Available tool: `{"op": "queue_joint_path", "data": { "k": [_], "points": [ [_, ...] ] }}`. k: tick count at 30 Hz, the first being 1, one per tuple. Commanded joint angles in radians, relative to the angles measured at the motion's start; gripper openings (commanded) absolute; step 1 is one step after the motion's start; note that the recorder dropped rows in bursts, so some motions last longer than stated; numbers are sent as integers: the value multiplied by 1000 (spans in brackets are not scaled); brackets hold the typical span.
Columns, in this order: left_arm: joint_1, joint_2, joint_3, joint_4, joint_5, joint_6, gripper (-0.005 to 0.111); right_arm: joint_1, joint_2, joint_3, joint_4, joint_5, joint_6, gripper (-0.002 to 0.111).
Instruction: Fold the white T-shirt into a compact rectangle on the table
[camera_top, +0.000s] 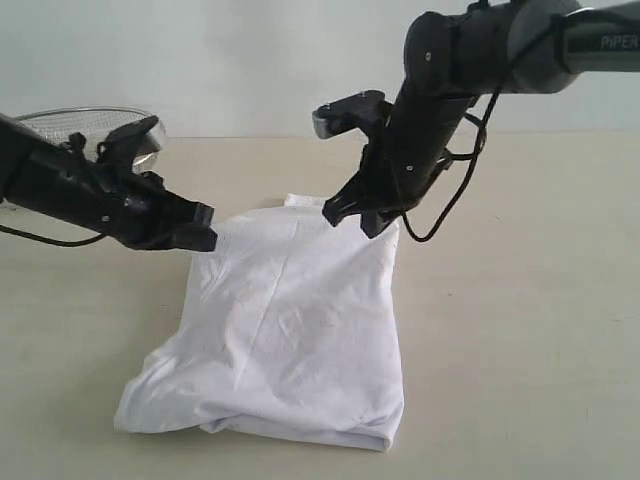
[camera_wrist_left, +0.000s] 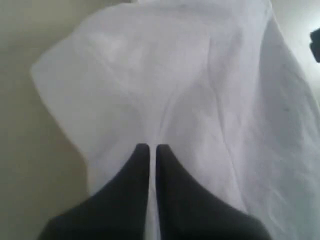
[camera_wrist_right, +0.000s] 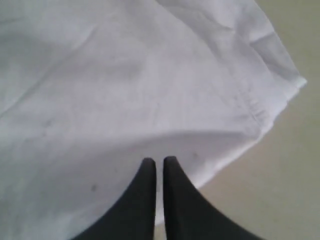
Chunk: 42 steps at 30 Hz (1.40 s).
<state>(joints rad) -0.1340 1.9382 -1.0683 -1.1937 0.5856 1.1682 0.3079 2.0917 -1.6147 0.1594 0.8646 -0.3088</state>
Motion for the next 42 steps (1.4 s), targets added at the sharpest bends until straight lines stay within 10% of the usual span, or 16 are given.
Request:
{"op": "queue_joint_path", "data": {
  "k": [1,12,19,28,42],
  "points": [
    [117,-1,-6,9,138,-10,4,-82,-6,-2,10,56,-3,0],
    [228,-1,-6,-67,308,48,4,-435,61,127,929,191,-626,0],
    [228,2,-6,-89,311,51,4,-445,145,139,954,227,-636,8],
    [228,2,-6,-92,324,54,4,-410,176,139,954,148,-636,69],
    [228,2,-6,-101,324,58,4,-233,215,139,952,-104,-605,54]
  ]
}}
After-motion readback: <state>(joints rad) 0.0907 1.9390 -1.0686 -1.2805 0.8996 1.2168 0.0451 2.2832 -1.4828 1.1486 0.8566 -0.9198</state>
